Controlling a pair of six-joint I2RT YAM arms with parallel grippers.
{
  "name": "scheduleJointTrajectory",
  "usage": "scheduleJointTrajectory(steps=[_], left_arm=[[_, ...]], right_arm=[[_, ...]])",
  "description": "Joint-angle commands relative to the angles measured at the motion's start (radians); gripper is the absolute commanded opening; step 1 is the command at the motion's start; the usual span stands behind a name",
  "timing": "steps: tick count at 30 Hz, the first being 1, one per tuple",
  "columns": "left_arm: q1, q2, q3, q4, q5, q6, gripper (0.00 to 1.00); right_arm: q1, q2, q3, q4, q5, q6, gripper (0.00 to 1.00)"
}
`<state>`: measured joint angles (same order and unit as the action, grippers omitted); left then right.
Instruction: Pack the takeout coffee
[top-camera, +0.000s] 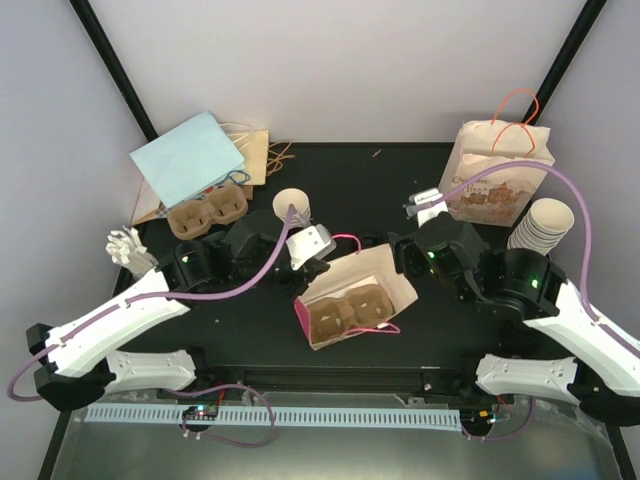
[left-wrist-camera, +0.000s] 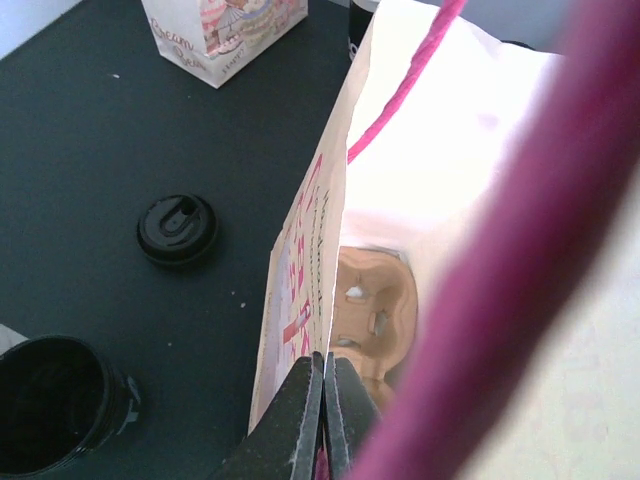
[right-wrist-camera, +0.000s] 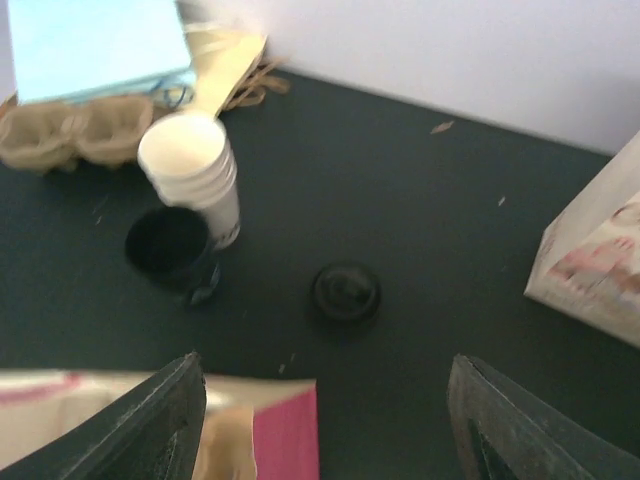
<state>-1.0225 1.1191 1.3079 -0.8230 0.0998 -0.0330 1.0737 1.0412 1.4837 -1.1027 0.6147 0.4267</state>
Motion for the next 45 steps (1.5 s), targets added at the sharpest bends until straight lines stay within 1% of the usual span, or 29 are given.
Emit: scheduleJointTrajectory(steps=[1,5,9,17,24,31,37,41,45], left_arm=[[-0.005,-0.05,-0.018,-0.001,-0.035,0.072,0.02],[-0.007,-0.078,-0.034,-0.008,-0.064,0.103,0.02],[-0.01,-0.086,-0.03,-0.03,-0.126,0.132,0.02],[-0.042,-0.098,-0.071,-0.013,-0.213,0.156,0.02],[-0.095,-0.109,-0.106,0.01,-0.289,0.132,0.01],[-0.175,-0.131,-0.147,0.033,-0.3,0.107,0.01],[-0.279,-0.135,-0.171,0.05,-0.282,0.075,0.02],[-0.381,-0.126,-0.184,0.064,-0.323,0.038,0.02],[-0.459,-0.1,-0.18,0.054,-0.366,0.0,0.02]], right_arm=[[-0.005,-0.061,-0.064,-0.086,-0.212,0.061,0.69],[-0.005,-0.098,-0.127,-0.043,-0.317,0.054,0.69],[-0.006,-0.117,-0.181,0.013,-0.416,0.028,0.69],[-0.005,-0.077,-0.25,0.04,-0.553,0.012,0.69],[-0.001,-0.105,-0.38,0.024,-0.581,0.063,0.69],[0.112,-0.198,-0.56,0.063,-0.588,0.205,0.68],[0.239,-0.239,-0.647,0.056,-0.514,0.323,0.68],[0.342,-0.278,-0.694,0.087,-0.462,0.394,0.7],[0.471,-0.3,-0.691,0.097,-0.364,0.441,0.74]])
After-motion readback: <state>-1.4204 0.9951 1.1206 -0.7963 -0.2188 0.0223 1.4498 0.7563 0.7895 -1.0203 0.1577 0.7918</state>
